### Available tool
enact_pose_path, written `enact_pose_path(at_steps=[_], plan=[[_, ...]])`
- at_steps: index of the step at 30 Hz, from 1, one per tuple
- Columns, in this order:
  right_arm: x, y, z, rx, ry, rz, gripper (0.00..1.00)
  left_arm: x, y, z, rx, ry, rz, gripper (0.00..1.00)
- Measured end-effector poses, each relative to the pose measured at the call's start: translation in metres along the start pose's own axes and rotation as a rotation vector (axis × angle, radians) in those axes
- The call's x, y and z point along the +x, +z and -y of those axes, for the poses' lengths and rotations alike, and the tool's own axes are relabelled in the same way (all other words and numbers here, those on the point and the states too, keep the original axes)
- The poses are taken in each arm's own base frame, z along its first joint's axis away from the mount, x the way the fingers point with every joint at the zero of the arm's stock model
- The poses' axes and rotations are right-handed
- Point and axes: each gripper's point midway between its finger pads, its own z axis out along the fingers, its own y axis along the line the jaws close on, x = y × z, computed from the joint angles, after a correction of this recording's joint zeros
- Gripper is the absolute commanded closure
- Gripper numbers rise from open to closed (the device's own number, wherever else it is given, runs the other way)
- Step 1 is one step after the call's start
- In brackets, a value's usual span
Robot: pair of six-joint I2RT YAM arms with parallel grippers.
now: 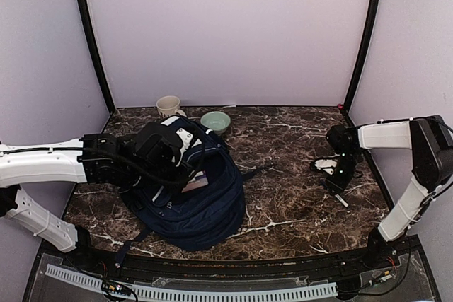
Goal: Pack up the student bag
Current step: Pick up the pen from the center of the board.
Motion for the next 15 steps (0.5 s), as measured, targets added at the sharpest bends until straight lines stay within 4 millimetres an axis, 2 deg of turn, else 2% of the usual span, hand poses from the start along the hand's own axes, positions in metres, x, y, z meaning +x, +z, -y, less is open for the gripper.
enact_pose_path(at_steps=[4, 10, 15], plan=[[0.0002, 0.0003, -0.0015, -0.01, 0.008, -0.004, 0.87, 0.0018, 0.0033, 0.0018, 0.0, 0.004, -0.008, 1.0], [0.0004, 0.0, -0.0019, -0.016, 0.02, -0.01, 0.99, 0.003, 0.0051, 0.0025, 0.0, 0.007, -0.013, 1.0], [-0.0019, -0.0027, -0.0048, -0.039, 0.023, -0.006, 1.0, 0.0031, 0.0055, 0.0031, 0.002, 0.008, -0.014, 1.0]])
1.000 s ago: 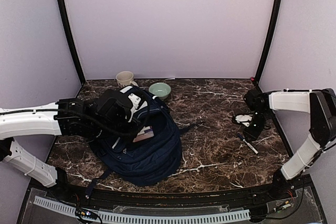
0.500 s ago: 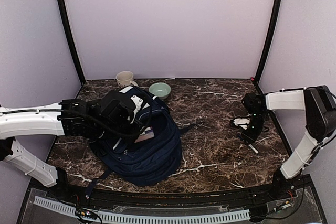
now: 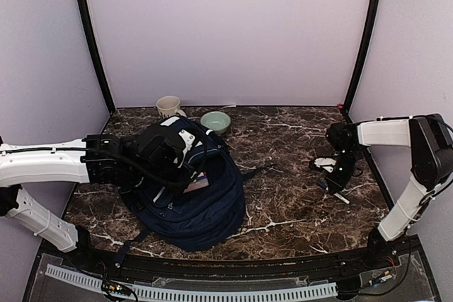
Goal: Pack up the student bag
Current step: Pick up the pen from the center of the board, then place the pen in the upper front pocket of the bag.
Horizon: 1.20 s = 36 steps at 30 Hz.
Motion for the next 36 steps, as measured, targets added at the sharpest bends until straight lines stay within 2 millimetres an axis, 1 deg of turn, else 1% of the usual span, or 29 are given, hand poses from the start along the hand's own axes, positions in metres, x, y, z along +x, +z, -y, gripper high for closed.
enact_pose_path(at_steps=[2, 4, 6, 9, 12, 14, 17, 21, 23, 24, 28, 30, 32, 36], plan=[[-0.008, -0.009, -0.007, -0.049, -0.009, 0.026, 1.0, 0.0, 0.0, 0.0, 0.0, 0.002, 0.0, 1.0], [-0.022, -0.025, -0.013, -0.092, -0.027, 0.084, 1.0, 0.0, 0.001, 0.001, 0.001, 0.003, -0.001, 1.0], [-0.041, -0.049, -0.02, -0.114, -0.049, 0.169, 1.0, 0.0, 0.002, 0.001, 0.001, 0.004, -0.002, 1.0], [-0.072, -0.093, -0.037, -0.136, -0.126, 0.314, 1.0, 0.001, 0.004, 0.002, 0.003, 0.005, -0.004, 1.0], [-0.1, -0.136, -0.07, -0.146, -0.256, 0.443, 1.0, 0.003, 0.007, 0.004, 0.006, 0.01, -0.013, 1.0], [-0.109, -0.154, -0.096, -0.145, -0.354, 0.494, 1.0, 0.004, 0.009, 0.005, 0.008, 0.014, -0.019, 1.0], [-0.117, -0.174, -0.141, -0.106, -0.528, 0.547, 1.0, 0.005, 0.009, 0.006, 0.011, 0.015, -0.022, 1.0], [-0.119, -0.19, -0.189, 0.003, -0.748, 0.603, 1.0, 0.005, 0.009, 0.006, 0.013, 0.015, -0.023, 1.0], [-0.12, -0.195, -0.206, 0.063, -0.847, 0.621, 1.0, 0.005, 0.009, 0.006, 0.013, 0.015, -0.023, 1.0], [-0.12, -0.197, -0.219, 0.082, -0.91, 0.627, 1.0, 0.005, 0.009, 0.006, 0.014, 0.015, -0.023, 1.0], [-0.123, -0.202, -0.252, 0.187, -1.105, 0.627, 1.0, 0.003, 0.004, 0.005, 0.018, 0.01, -0.014, 1.0], [-0.128, -0.201, -0.267, 0.246, -1.192, 0.623, 1.0, 0.001, 0.0, 0.004, 0.02, 0.006, -0.007, 1.0], [-0.134, -0.196, -0.282, 0.315, -1.278, 0.613, 1.0, 0.0, -0.003, 0.002, 0.022, 0.003, 0.0, 1.0], [-0.147, -0.181, -0.3, 0.43, -1.395, 0.571, 1.0, -0.001, -0.007, 0.001, 0.024, -0.001, 0.003, 1.0]])
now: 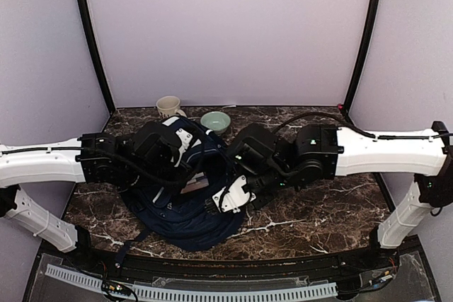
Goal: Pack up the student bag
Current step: Place the pen in the upper front pocket of the bag.
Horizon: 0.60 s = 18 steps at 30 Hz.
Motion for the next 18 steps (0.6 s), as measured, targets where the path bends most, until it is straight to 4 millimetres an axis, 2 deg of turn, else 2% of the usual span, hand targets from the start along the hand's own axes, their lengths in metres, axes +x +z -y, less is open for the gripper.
enact_pose_path(at_steps=[6, 10, 16, 18], plan=[[-0.015, 0.03, 0.024, 0.088, -0.12, -0.053, 1.0, -0.002, -0.006, -0.002, -0.005, 0.0, -0.013, 1.0], [-0.02, 0.048, 0.031, 0.117, -0.173, -0.067, 1.0, -0.001, -0.008, -0.002, 0.001, -0.007, -0.017, 1.0], [-0.033, 0.063, 0.049, 0.195, -0.209, -0.057, 1.0, -0.002, -0.013, -0.004, 0.004, -0.021, -0.012, 1.0], [-0.04, 0.068, 0.058, 0.227, -0.209, -0.045, 0.95, -0.002, -0.014, -0.004, 0.004, -0.023, -0.013, 1.0]])
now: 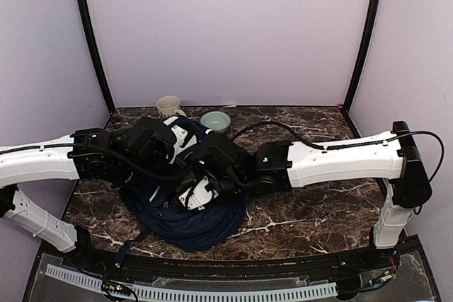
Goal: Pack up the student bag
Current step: Place the pen in the upper front pocket of the bag, then move the student bag to the center of the board.
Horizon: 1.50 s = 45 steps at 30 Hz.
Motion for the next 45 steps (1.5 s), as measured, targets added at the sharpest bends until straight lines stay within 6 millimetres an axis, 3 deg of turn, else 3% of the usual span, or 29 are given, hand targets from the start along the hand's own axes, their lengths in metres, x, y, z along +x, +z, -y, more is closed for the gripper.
enact_pose_path(at_steps=[4, 13, 18, 25, 29, 34, 38, 41, 45], plan=[[-0.008, 0.013, 0.017, 0.087, 0.009, 0.005, 0.71, -0.001, -0.001, 0.0, 0.002, -0.003, 0.001, 1.0], [-0.007, 0.018, 0.021, 0.149, 0.081, 0.006, 0.68, -0.001, -0.002, -0.001, 0.0, -0.009, -0.001, 1.0], [-0.003, -0.007, 0.014, 0.08, 0.166, 0.045, 0.68, -0.003, -0.006, -0.002, 0.006, -0.015, 0.007, 1.0], [0.012, -0.059, 0.007, -0.043, 0.347, 0.146, 0.67, 0.0, -0.008, -0.002, 0.014, -0.026, 0.009, 1.0], [0.042, -0.076, 0.01, -0.075, 0.549, 0.18, 0.54, 0.002, -0.009, -0.003, 0.02, -0.036, 0.013, 1.0], [0.122, -0.057, 0.02, -0.103, 0.934, 0.125, 0.53, 0.003, -0.009, -0.003, 0.022, -0.036, 0.014, 1.0], [0.16, -0.036, 0.031, -0.182, 1.207, 0.161, 0.53, 0.004, -0.008, -0.003, 0.023, -0.036, 0.012, 1.0], [0.158, -0.014, 0.028, -0.296, 1.317, 0.206, 0.53, 0.005, -0.006, -0.002, 0.023, -0.032, 0.004, 1.0], [0.136, 0.011, -0.003, -0.498, 1.421, 0.224, 0.53, 0.01, 0.0, 0.002, 0.027, -0.023, -0.018, 1.0]])
